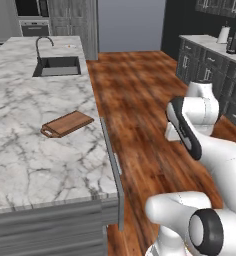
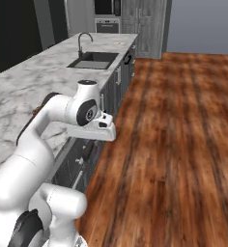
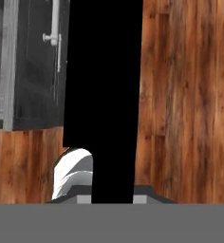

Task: Pick up the knife from the drawer and place it on the cutting board. Then place the meat from the plate to the cutting board.

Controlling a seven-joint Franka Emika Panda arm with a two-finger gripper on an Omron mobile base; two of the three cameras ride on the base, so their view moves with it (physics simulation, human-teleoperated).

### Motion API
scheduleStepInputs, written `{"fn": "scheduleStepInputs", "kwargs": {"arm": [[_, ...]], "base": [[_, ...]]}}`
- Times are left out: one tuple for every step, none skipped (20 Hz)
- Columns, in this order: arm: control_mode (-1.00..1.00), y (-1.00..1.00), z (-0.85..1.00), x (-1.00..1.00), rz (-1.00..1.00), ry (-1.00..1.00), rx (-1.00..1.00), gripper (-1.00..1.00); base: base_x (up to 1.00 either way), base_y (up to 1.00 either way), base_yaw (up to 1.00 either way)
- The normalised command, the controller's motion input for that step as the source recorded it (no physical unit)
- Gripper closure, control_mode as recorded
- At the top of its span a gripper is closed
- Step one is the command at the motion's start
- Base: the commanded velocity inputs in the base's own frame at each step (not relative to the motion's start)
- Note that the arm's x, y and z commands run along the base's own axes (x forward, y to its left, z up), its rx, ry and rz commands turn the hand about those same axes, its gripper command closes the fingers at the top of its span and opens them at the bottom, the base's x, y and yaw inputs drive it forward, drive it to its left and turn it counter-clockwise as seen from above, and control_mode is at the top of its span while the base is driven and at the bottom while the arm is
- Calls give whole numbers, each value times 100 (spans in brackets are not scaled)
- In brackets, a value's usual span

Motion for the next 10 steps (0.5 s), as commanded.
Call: {"fn": "scheduleStepInputs", "kwargs": {"arm": [[-100, 0, 35, -47, 10, 0, 0, 100], [-100, -4, 37, -63, 9, 0, 0, 100], [-100, -3, 32, -64, 9, 0, 0, 100], [-100, 0, 30, -64, 9, 0, 0, 100], [-100, 0, 24, -71, 8, 0, 0, 100], [-100, 0, 19, -76, 8, 0, 0, 100], [-100, 0, 9, -81, 7, 0, 0, 100], [-100, 3, 6, -81, 6, 0, 0, 100], [-100, 1, 4, -71, 6, 0, 0, 100], [-100, 6, 5, -56, 5, 0, 0, 100]], "base": [[0, 0, 0], [0, 0, 0], [0, 0, 0], [0, 0, 0], [0, 0, 0], [0, 0, 0], [0, 0, 0], [0, 0, 0], [0, 0, 0], [0, 0, 0]]}}
